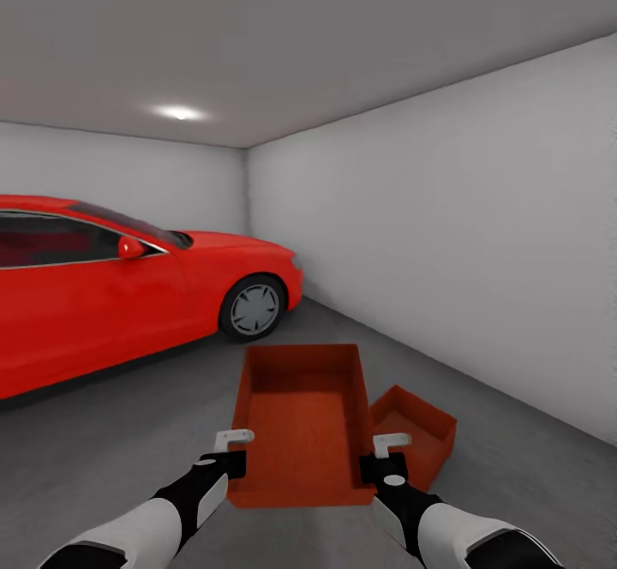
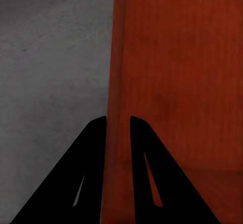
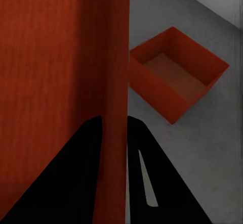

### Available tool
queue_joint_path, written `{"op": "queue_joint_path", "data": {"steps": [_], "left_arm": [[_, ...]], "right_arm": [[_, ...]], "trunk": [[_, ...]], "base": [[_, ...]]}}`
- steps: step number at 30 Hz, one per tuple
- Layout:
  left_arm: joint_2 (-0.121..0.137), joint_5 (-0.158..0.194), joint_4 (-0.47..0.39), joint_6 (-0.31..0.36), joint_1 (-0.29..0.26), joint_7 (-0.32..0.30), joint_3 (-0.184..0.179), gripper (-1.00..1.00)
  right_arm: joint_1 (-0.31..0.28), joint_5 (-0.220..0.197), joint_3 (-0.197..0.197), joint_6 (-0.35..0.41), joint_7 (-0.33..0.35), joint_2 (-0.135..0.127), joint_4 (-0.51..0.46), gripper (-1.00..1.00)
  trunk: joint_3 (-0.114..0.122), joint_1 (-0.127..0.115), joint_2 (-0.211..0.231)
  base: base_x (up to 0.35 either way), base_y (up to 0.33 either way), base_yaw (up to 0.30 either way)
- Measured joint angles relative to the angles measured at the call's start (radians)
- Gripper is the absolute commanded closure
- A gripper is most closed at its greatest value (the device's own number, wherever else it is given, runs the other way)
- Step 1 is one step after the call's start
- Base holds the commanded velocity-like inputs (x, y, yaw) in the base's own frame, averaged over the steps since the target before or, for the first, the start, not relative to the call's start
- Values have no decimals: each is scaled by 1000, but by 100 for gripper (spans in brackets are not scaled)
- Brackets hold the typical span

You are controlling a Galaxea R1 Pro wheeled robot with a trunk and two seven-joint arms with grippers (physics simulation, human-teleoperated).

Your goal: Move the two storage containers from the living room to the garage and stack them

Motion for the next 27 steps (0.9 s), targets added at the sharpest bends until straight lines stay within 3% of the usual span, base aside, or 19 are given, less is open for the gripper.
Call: {"op": "queue_joint_path", "data": {"steps": [27], "left_arm": [[0,-2,0,-1,0,-1,3,100]], "right_arm": [[0,0,1,0,0,0,0,100]], "trunk": [[0,0,0]], "base": [[320,175,-247]]}}
